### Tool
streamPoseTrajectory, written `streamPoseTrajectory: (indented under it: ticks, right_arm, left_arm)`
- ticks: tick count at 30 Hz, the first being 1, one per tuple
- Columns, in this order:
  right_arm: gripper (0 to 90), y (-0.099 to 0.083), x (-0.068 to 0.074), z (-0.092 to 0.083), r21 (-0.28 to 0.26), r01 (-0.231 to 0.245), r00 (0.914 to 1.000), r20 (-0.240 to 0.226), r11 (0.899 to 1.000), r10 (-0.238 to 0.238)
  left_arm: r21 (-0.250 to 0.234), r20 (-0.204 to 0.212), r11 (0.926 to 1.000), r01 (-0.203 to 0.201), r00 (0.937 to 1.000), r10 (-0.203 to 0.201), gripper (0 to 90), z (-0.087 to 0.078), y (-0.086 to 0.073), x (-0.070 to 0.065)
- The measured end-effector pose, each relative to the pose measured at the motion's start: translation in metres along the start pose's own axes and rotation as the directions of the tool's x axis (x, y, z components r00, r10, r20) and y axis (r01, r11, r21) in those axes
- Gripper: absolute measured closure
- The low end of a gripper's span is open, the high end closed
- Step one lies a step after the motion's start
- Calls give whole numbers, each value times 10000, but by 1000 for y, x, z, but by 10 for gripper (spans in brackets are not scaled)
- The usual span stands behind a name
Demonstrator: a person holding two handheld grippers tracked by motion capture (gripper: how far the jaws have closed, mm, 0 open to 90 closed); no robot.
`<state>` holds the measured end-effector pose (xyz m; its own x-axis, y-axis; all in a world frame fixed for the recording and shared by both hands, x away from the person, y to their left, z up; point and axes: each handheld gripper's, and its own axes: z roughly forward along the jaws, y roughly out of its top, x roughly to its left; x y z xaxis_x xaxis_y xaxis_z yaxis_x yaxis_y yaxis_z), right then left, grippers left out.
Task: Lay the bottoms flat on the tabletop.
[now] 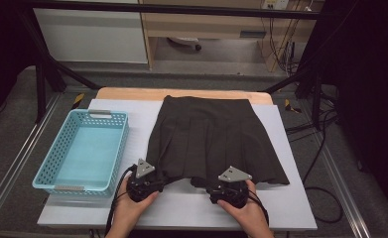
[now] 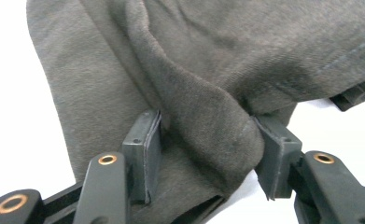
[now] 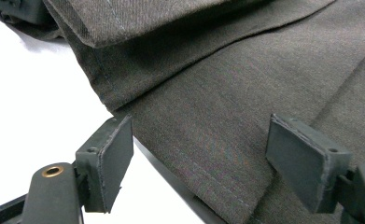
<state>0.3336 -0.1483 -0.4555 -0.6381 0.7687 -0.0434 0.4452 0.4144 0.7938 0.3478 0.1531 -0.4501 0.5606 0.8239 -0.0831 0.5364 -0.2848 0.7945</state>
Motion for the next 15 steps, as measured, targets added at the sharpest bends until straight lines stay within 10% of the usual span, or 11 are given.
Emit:
streamPoseTrajectory:
  ticks: [15]
  right_arm:
    - [257, -1, 0, 1, 71, 30, 10000, -34, 10000, -30]
  left_arm:
    - [53, 291, 9989, 466, 9985, -468, 412, -3, 2, 11]
